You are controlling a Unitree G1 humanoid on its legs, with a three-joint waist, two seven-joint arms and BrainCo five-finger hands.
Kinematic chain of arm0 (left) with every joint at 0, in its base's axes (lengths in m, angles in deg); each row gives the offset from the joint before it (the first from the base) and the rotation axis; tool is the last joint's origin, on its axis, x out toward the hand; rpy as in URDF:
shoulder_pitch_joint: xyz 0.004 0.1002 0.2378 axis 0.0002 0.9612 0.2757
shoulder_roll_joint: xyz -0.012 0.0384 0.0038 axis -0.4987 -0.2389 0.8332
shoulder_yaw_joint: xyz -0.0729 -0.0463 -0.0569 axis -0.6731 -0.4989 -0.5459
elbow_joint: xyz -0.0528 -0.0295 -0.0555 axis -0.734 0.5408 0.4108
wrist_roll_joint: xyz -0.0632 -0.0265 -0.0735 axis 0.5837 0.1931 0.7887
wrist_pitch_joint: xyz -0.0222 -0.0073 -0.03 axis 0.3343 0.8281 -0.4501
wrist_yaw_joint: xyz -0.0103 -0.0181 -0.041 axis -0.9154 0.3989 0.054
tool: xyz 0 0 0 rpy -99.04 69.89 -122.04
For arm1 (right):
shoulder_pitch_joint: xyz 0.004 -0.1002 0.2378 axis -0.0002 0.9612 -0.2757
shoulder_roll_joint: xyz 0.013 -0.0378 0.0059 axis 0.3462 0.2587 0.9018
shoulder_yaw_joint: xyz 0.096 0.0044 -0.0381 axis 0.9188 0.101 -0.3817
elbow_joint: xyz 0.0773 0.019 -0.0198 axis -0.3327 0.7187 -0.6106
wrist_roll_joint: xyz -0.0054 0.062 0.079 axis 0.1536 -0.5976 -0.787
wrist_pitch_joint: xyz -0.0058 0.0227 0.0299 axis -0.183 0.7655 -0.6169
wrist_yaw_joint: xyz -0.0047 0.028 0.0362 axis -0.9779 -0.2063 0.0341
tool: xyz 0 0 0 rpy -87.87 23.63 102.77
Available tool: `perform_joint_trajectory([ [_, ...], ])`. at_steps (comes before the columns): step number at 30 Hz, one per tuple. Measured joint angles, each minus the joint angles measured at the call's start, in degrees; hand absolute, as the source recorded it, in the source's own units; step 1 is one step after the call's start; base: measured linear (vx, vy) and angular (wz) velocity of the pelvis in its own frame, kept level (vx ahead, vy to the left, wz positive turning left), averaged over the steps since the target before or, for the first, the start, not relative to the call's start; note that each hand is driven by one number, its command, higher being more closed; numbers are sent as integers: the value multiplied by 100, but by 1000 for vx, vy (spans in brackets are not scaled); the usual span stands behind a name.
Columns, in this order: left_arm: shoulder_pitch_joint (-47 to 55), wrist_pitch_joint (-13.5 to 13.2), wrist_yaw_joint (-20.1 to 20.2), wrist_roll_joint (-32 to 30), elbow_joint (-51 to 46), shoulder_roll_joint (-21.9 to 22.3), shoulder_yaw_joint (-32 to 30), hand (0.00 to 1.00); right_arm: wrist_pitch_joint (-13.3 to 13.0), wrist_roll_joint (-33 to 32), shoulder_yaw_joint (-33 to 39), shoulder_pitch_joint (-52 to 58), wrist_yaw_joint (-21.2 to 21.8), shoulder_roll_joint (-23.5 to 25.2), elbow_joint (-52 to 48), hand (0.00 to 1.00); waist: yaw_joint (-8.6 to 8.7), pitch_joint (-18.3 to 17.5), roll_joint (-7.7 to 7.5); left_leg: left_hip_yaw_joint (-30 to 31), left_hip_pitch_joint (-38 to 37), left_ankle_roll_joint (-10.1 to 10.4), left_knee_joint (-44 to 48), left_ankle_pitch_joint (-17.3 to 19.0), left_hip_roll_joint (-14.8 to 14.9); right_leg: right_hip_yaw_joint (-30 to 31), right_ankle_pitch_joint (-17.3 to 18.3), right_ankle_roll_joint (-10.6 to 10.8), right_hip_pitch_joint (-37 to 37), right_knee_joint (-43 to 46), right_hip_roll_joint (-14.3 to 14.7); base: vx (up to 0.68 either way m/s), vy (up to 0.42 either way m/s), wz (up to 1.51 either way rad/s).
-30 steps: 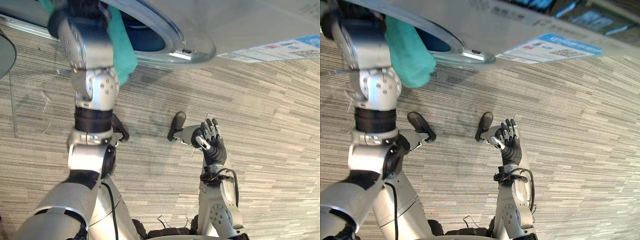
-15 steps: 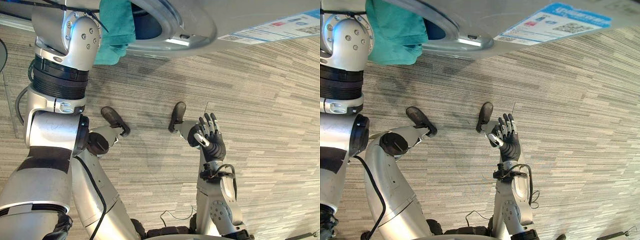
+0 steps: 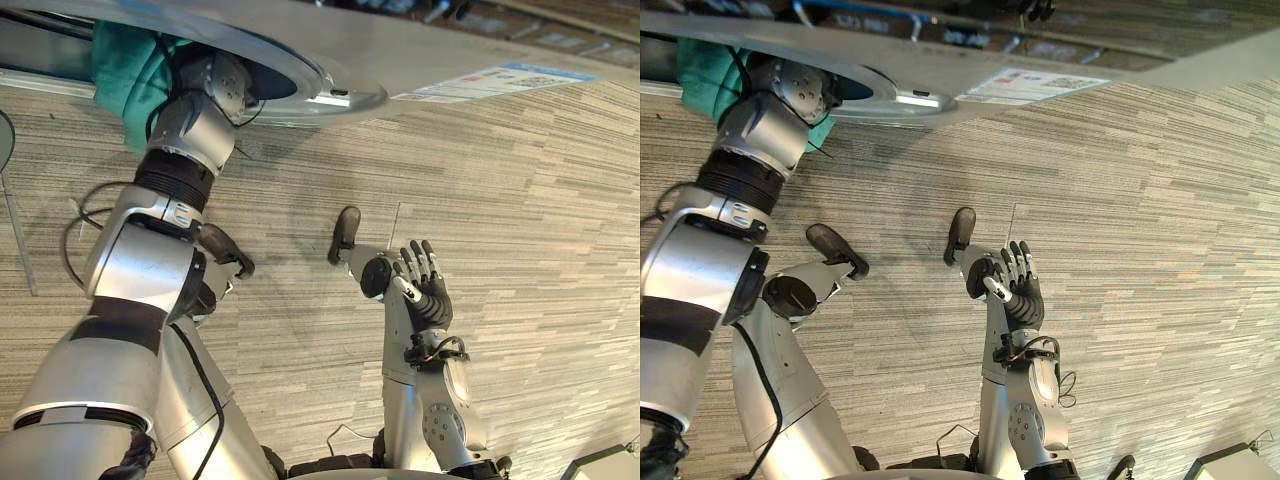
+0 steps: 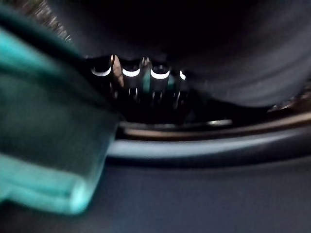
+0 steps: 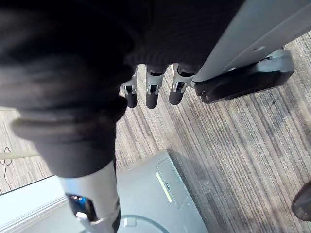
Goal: Pick up the laundry basket with both hands and put the clothes into the washing machine.
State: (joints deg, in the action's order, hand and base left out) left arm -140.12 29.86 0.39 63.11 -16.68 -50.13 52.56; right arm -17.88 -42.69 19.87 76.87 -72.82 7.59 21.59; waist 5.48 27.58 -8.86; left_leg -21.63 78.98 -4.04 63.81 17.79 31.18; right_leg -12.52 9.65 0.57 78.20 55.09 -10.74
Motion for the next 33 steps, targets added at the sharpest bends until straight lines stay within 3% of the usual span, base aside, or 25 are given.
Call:
perform_joint_trajectory([
  [7,-131,171,168,498,-109,-145,-705,0,67,49,-20,86,126,-205,-10,0,1,0,1,-37,-55,91,-88,-31,129,-32,-79,-51,-49,-162,134,-54,-11,-10],
  [9,-133,125,-291,466,-416,-182,-926,0,-18,53,-81,203,107,-204,-51,0,-8,-1,2,-10,-71,71,-76,-72,161,-64,-75,-58,-87,-148,155,-32,-19,-3],
  [11,-69,82,-1050,122,-816,-173,-1217,0,-218,77,-155,285,38,-201,-54,0,-27,-3,7,28,-85,87,-79,-90,160,-95,-40,-104,-112,-114,152,-41,-24,5],
  [16,1061,136,-1845,-2,-2308,37,-1863,0,-325,305,-182,280,-284,-169,6,0,-60,11,40,115,-217,173,-259,-240,-37,-191,79,-206,-236,-11,-3,-43,-37,26],
  [19,2793,165,-2412,-323,-3817,598,-2183,0,-403,409,-45,233,-474,-132,242,0,-189,-40,221,150,-442,287,-529,-358,-190,-330,205,-231,-497,-47,-123,-49,-74,42],
  [21,4330,242,-2638,-691,-4813,1513,-2460,0,-384,406,126,41,-632,-137,534,0,-415,-75,384,121,-777,427,-812,-445,-345,-331,266,-259,-748,-138,-163,-49,-78,32],
  [23,5047,301,-2687,-869,-5227,1922,-2528,0,-369,406,134,-111,-687,-137,720,0,-496,-91,430,114,-995,476,-1005,-528,-417,-356,279,-263,-949,-226,-171,-37,-81,23],
  [25,5754,275,-2680,-870,-5549,2404,-2430,0,-284,406,202,-236,-778,-135,813,0,-534,-159,567,126,-1237,493,-1249,-650,-491,-469,283,-262,-1244,-389,-192,-20,-76,30],
  [27,6264,93,-2531,-747,-5663,2788,-2225,0,-177,411,245,-301,-808,-156,915,0,-609,-206,642,117,-1568,528,-1504,-749,-616,-491,281,-260,-1548,-546,-216,-6,-61,21],
  [29,6837,-291,-2187,-123,-5684,3036,-1888,0,21,486,290,-298,-804,-268,1165,0,-632,-368,820,126,-1913,592,-1727,-784,-650,-627,295,-222,-1988,-789,-200,4,-59,16],
  [33,7283,-789,-1760,654,-5646,3042,-1481,0,241,526,296,-299,-803,-354,1394,0,-636,-525,844,114,-2345,658,-2172,-910,-838,-700,267,-133,-2425,-1131,-214,16,-67,17],
])
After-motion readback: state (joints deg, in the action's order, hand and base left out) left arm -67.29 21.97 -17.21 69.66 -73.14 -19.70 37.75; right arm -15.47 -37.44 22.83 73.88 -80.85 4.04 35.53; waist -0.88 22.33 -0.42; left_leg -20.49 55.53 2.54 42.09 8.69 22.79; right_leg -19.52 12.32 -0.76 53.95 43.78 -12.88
